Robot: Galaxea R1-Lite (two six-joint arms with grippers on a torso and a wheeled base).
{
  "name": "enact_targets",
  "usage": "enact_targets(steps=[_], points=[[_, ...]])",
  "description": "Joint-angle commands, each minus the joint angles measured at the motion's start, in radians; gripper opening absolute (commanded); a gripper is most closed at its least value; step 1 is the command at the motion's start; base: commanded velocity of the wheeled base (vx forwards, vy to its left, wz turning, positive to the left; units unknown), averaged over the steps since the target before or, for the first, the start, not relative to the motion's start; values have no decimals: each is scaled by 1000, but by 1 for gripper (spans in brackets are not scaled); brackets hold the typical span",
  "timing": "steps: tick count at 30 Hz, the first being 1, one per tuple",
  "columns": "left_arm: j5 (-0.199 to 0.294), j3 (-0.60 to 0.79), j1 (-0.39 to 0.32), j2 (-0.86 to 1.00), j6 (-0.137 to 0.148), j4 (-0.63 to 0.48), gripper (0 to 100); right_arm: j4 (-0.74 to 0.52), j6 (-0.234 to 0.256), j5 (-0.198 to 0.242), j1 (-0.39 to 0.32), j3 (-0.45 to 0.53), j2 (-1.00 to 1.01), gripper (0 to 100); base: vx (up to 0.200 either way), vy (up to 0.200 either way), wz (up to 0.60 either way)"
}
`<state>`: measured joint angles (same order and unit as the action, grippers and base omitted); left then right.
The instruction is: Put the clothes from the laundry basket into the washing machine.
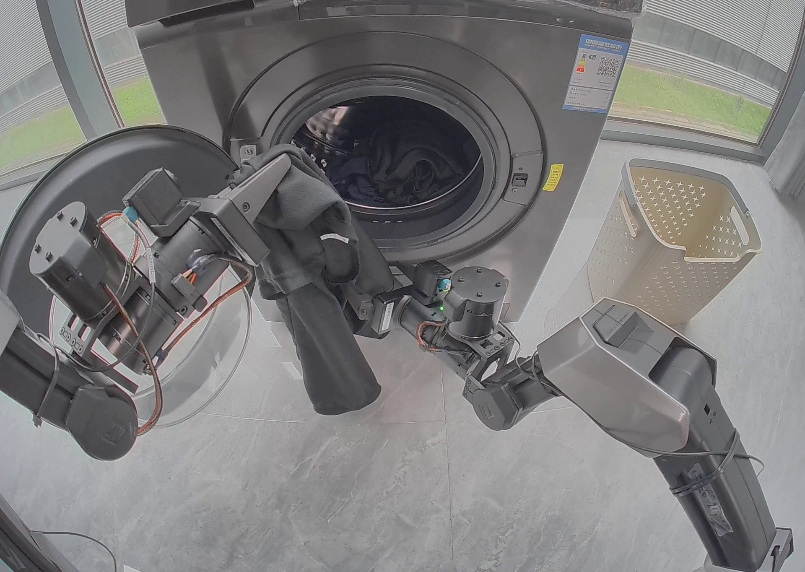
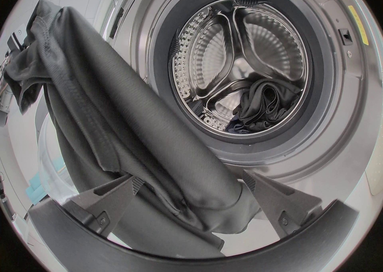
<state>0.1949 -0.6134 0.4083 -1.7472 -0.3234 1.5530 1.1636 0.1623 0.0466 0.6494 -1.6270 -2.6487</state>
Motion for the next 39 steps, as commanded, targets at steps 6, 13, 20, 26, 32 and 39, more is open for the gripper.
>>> enact_targets(steps=[6, 13, 20, 26, 32, 39], points=[[0, 1, 0, -3, 1, 4, 0, -5, -1, -16, 18, -53, -30, 100, 0, 0, 0], [-2, 3, 0, -6, 1, 4, 0, -10, -1, -28, 36, -93, -53, 100, 0, 0, 0], [-2, 3, -9, -18, 3, 4, 0, 1, -9, -31, 65, -63, -36, 0, 0, 0, 0], [1, -2, -51, -20, -3, 4, 0, 56, -49, -27, 73, 111, 75, 0, 0, 0, 0], [9, -3, -68, -18, -5, 4, 0, 102, -55, -17, 56, 343, 199, 0, 0, 0, 0], [11, 11, -55, -14, -2, 4, 0, 137, -56, -4, 39, 394, 219, 0, 0, 0, 0]])
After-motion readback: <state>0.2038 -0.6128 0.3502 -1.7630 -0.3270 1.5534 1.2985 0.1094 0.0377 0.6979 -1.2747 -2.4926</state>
